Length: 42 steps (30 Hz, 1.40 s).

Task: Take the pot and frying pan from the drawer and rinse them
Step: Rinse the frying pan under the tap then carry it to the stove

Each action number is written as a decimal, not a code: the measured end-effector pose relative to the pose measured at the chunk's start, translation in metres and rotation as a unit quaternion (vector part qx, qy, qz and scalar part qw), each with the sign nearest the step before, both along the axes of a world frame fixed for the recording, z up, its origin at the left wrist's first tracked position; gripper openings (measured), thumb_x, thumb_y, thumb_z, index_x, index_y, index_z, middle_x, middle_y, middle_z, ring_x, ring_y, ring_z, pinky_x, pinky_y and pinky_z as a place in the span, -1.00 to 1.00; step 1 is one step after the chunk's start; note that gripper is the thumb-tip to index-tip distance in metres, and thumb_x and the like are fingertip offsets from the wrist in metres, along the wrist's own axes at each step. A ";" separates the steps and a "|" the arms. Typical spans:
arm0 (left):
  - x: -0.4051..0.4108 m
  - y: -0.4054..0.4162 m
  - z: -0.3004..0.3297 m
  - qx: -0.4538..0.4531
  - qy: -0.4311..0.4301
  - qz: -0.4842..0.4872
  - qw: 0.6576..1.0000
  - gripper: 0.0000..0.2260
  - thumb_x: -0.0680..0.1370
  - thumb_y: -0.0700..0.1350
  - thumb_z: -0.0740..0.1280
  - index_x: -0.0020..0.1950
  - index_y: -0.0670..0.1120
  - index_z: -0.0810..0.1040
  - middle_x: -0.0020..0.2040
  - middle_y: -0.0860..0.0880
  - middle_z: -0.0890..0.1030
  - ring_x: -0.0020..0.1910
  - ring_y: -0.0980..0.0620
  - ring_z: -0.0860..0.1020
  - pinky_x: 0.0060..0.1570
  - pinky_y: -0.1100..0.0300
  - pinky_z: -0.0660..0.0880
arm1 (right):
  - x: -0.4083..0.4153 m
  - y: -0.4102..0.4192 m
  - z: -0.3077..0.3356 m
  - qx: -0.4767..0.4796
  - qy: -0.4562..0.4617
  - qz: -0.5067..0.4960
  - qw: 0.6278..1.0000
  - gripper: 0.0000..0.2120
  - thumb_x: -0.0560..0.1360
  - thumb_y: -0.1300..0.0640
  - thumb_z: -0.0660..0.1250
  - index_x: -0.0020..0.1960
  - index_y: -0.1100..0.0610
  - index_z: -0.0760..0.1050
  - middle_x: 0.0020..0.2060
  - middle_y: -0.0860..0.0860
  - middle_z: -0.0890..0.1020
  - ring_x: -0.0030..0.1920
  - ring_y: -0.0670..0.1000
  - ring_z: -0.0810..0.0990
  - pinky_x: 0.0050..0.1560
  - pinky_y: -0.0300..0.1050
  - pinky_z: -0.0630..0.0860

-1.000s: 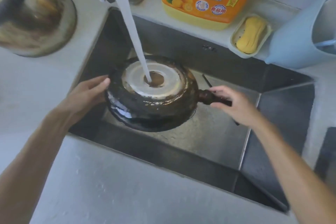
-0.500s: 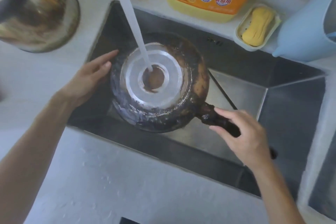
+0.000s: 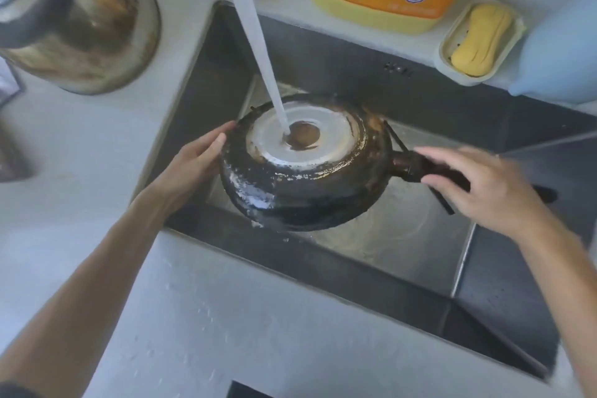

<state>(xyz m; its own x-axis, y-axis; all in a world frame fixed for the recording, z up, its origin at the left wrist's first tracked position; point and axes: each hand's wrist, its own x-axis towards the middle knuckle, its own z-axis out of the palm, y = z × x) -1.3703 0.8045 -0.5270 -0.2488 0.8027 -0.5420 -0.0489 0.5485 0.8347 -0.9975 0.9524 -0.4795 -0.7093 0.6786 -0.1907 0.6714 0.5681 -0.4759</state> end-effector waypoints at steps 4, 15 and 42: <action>0.003 0.002 0.000 -0.025 0.010 0.013 1.000 -0.62 0.62 0.11 0.09 0.31 0.00 0.51 0.22 0.01 0.61 0.23 0.08 0.55 0.33 0.04 0.39 | -0.004 -0.025 -0.020 -0.101 -0.019 -0.043 0.994 -0.62 0.52 -0.13 0.18 0.29 -0.06 0.39 0.08 -0.02 0.62 0.07 0.04 0.58 -0.01 -0.12 0.40; -0.005 0.016 -0.023 -0.022 0.219 -0.093 0.971 -0.53 0.50 -0.15 0.39 0.40 0.02 0.41 0.15 -0.02 0.50 0.14 0.07 0.50 0.20 0.31 0.44 | -0.012 -0.019 -0.053 -0.252 -0.079 -0.079 0.961 -0.60 0.60 -0.04 0.04 -0.28 0.12 0.46 -0.42 -0.23 0.59 -0.46 -0.12 0.51 -0.30 -0.19 0.39; -0.009 0.050 -0.044 -0.215 0.243 -0.265 0.908 -0.52 0.48 0.02 0.37 0.39 -0.01 0.40 0.23 0.00 0.59 0.18 0.03 0.55 0.24 0.17 0.42 | -0.005 -0.010 -0.149 -0.133 -0.072 -0.004 0.989 -0.65 0.43 -0.13 0.37 0.20 -0.18 0.44 -0.08 -0.42 0.46 -0.06 -0.07 0.61 -0.17 -0.18 0.42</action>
<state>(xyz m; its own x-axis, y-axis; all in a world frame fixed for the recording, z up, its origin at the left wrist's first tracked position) -1.3790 0.8545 -0.5715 -0.1832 0.6193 -0.7635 0.6328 0.6686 0.3905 -1.0029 0.9429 -0.6287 -0.6565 0.5968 -0.4613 0.7470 0.4296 -0.5074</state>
